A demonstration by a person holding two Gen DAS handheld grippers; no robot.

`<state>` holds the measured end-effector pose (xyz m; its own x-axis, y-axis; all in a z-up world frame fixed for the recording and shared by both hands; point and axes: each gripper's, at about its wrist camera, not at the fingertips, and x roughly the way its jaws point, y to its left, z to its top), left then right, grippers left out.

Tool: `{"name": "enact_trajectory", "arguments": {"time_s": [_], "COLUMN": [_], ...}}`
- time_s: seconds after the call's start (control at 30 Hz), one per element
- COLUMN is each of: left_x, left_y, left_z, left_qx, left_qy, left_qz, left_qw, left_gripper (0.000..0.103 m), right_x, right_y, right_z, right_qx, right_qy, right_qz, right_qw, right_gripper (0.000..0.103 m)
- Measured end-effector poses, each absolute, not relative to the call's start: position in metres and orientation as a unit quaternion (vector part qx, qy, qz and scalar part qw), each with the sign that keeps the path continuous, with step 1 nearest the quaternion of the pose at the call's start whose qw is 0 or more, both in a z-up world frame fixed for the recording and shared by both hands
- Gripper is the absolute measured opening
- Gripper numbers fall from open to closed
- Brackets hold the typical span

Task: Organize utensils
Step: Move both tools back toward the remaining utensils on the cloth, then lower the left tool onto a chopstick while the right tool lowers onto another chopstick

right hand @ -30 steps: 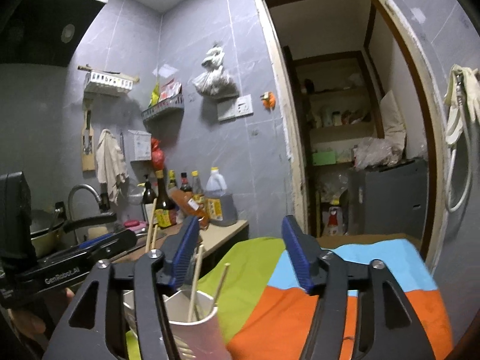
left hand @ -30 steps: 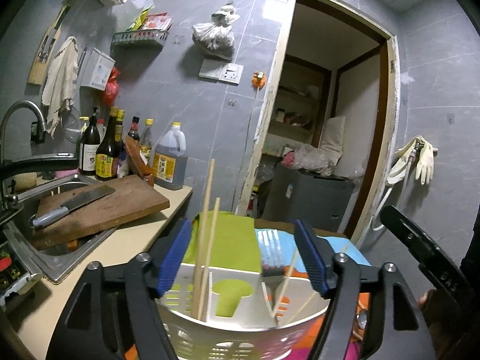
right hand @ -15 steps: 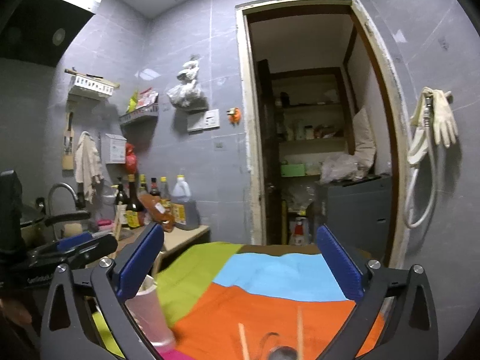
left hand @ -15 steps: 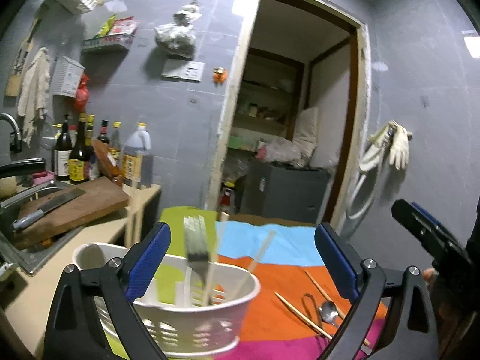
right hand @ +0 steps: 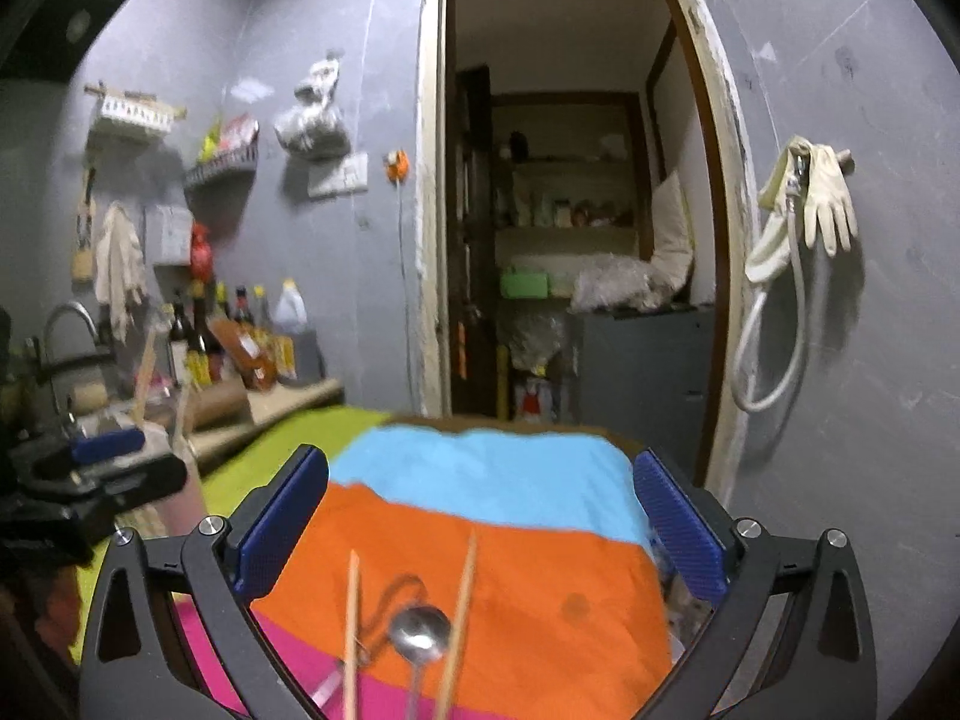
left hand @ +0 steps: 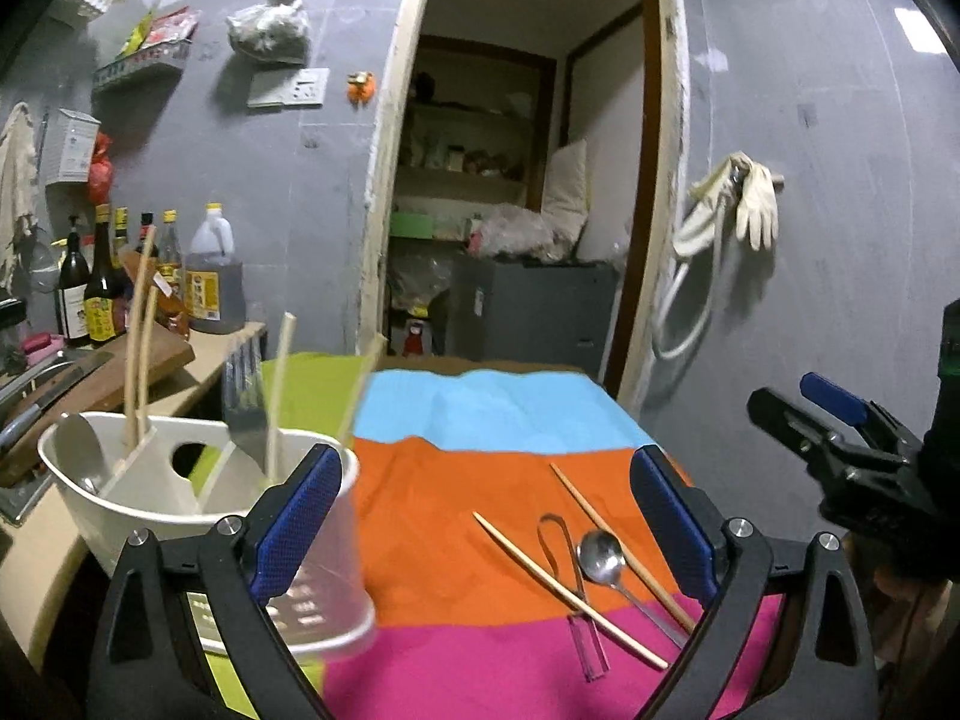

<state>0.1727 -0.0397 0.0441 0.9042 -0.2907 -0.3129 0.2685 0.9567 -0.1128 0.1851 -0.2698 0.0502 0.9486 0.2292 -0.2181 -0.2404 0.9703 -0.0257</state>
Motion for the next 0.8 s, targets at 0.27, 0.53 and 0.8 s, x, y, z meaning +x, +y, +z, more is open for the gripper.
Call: {"name": "enact_trajectory", "arguments": {"time_s": [0.27,0.53,0.8], "left_x": [0.19,0.207,0.223], "left_y": [-0.058,-0.07,-0.079], "left_z": [0.022,0.004,-0.011], "left_qx": [-0.03,-0.015,-0.004], "left_qy": [0.224,0.273,0.314], "left_qz": [-0.151,-0.151,-0.157], "left_qw": [0.962,0.95,0.936], "left_gripper": [0.094,0.094,0.073], "right_x": [0.202,0.224,0.238], "right_y": [-0.284,-0.284,-0.283], "right_z": [0.021,-0.011,-0.026], "right_qx": [-0.025,-0.046,-0.045], "right_qy": [0.181,0.274,0.333], "right_qz": [0.111,0.102,0.117], "right_qw": [0.977,0.955,0.934], "right_gripper": [0.103,0.102,0.096]}}
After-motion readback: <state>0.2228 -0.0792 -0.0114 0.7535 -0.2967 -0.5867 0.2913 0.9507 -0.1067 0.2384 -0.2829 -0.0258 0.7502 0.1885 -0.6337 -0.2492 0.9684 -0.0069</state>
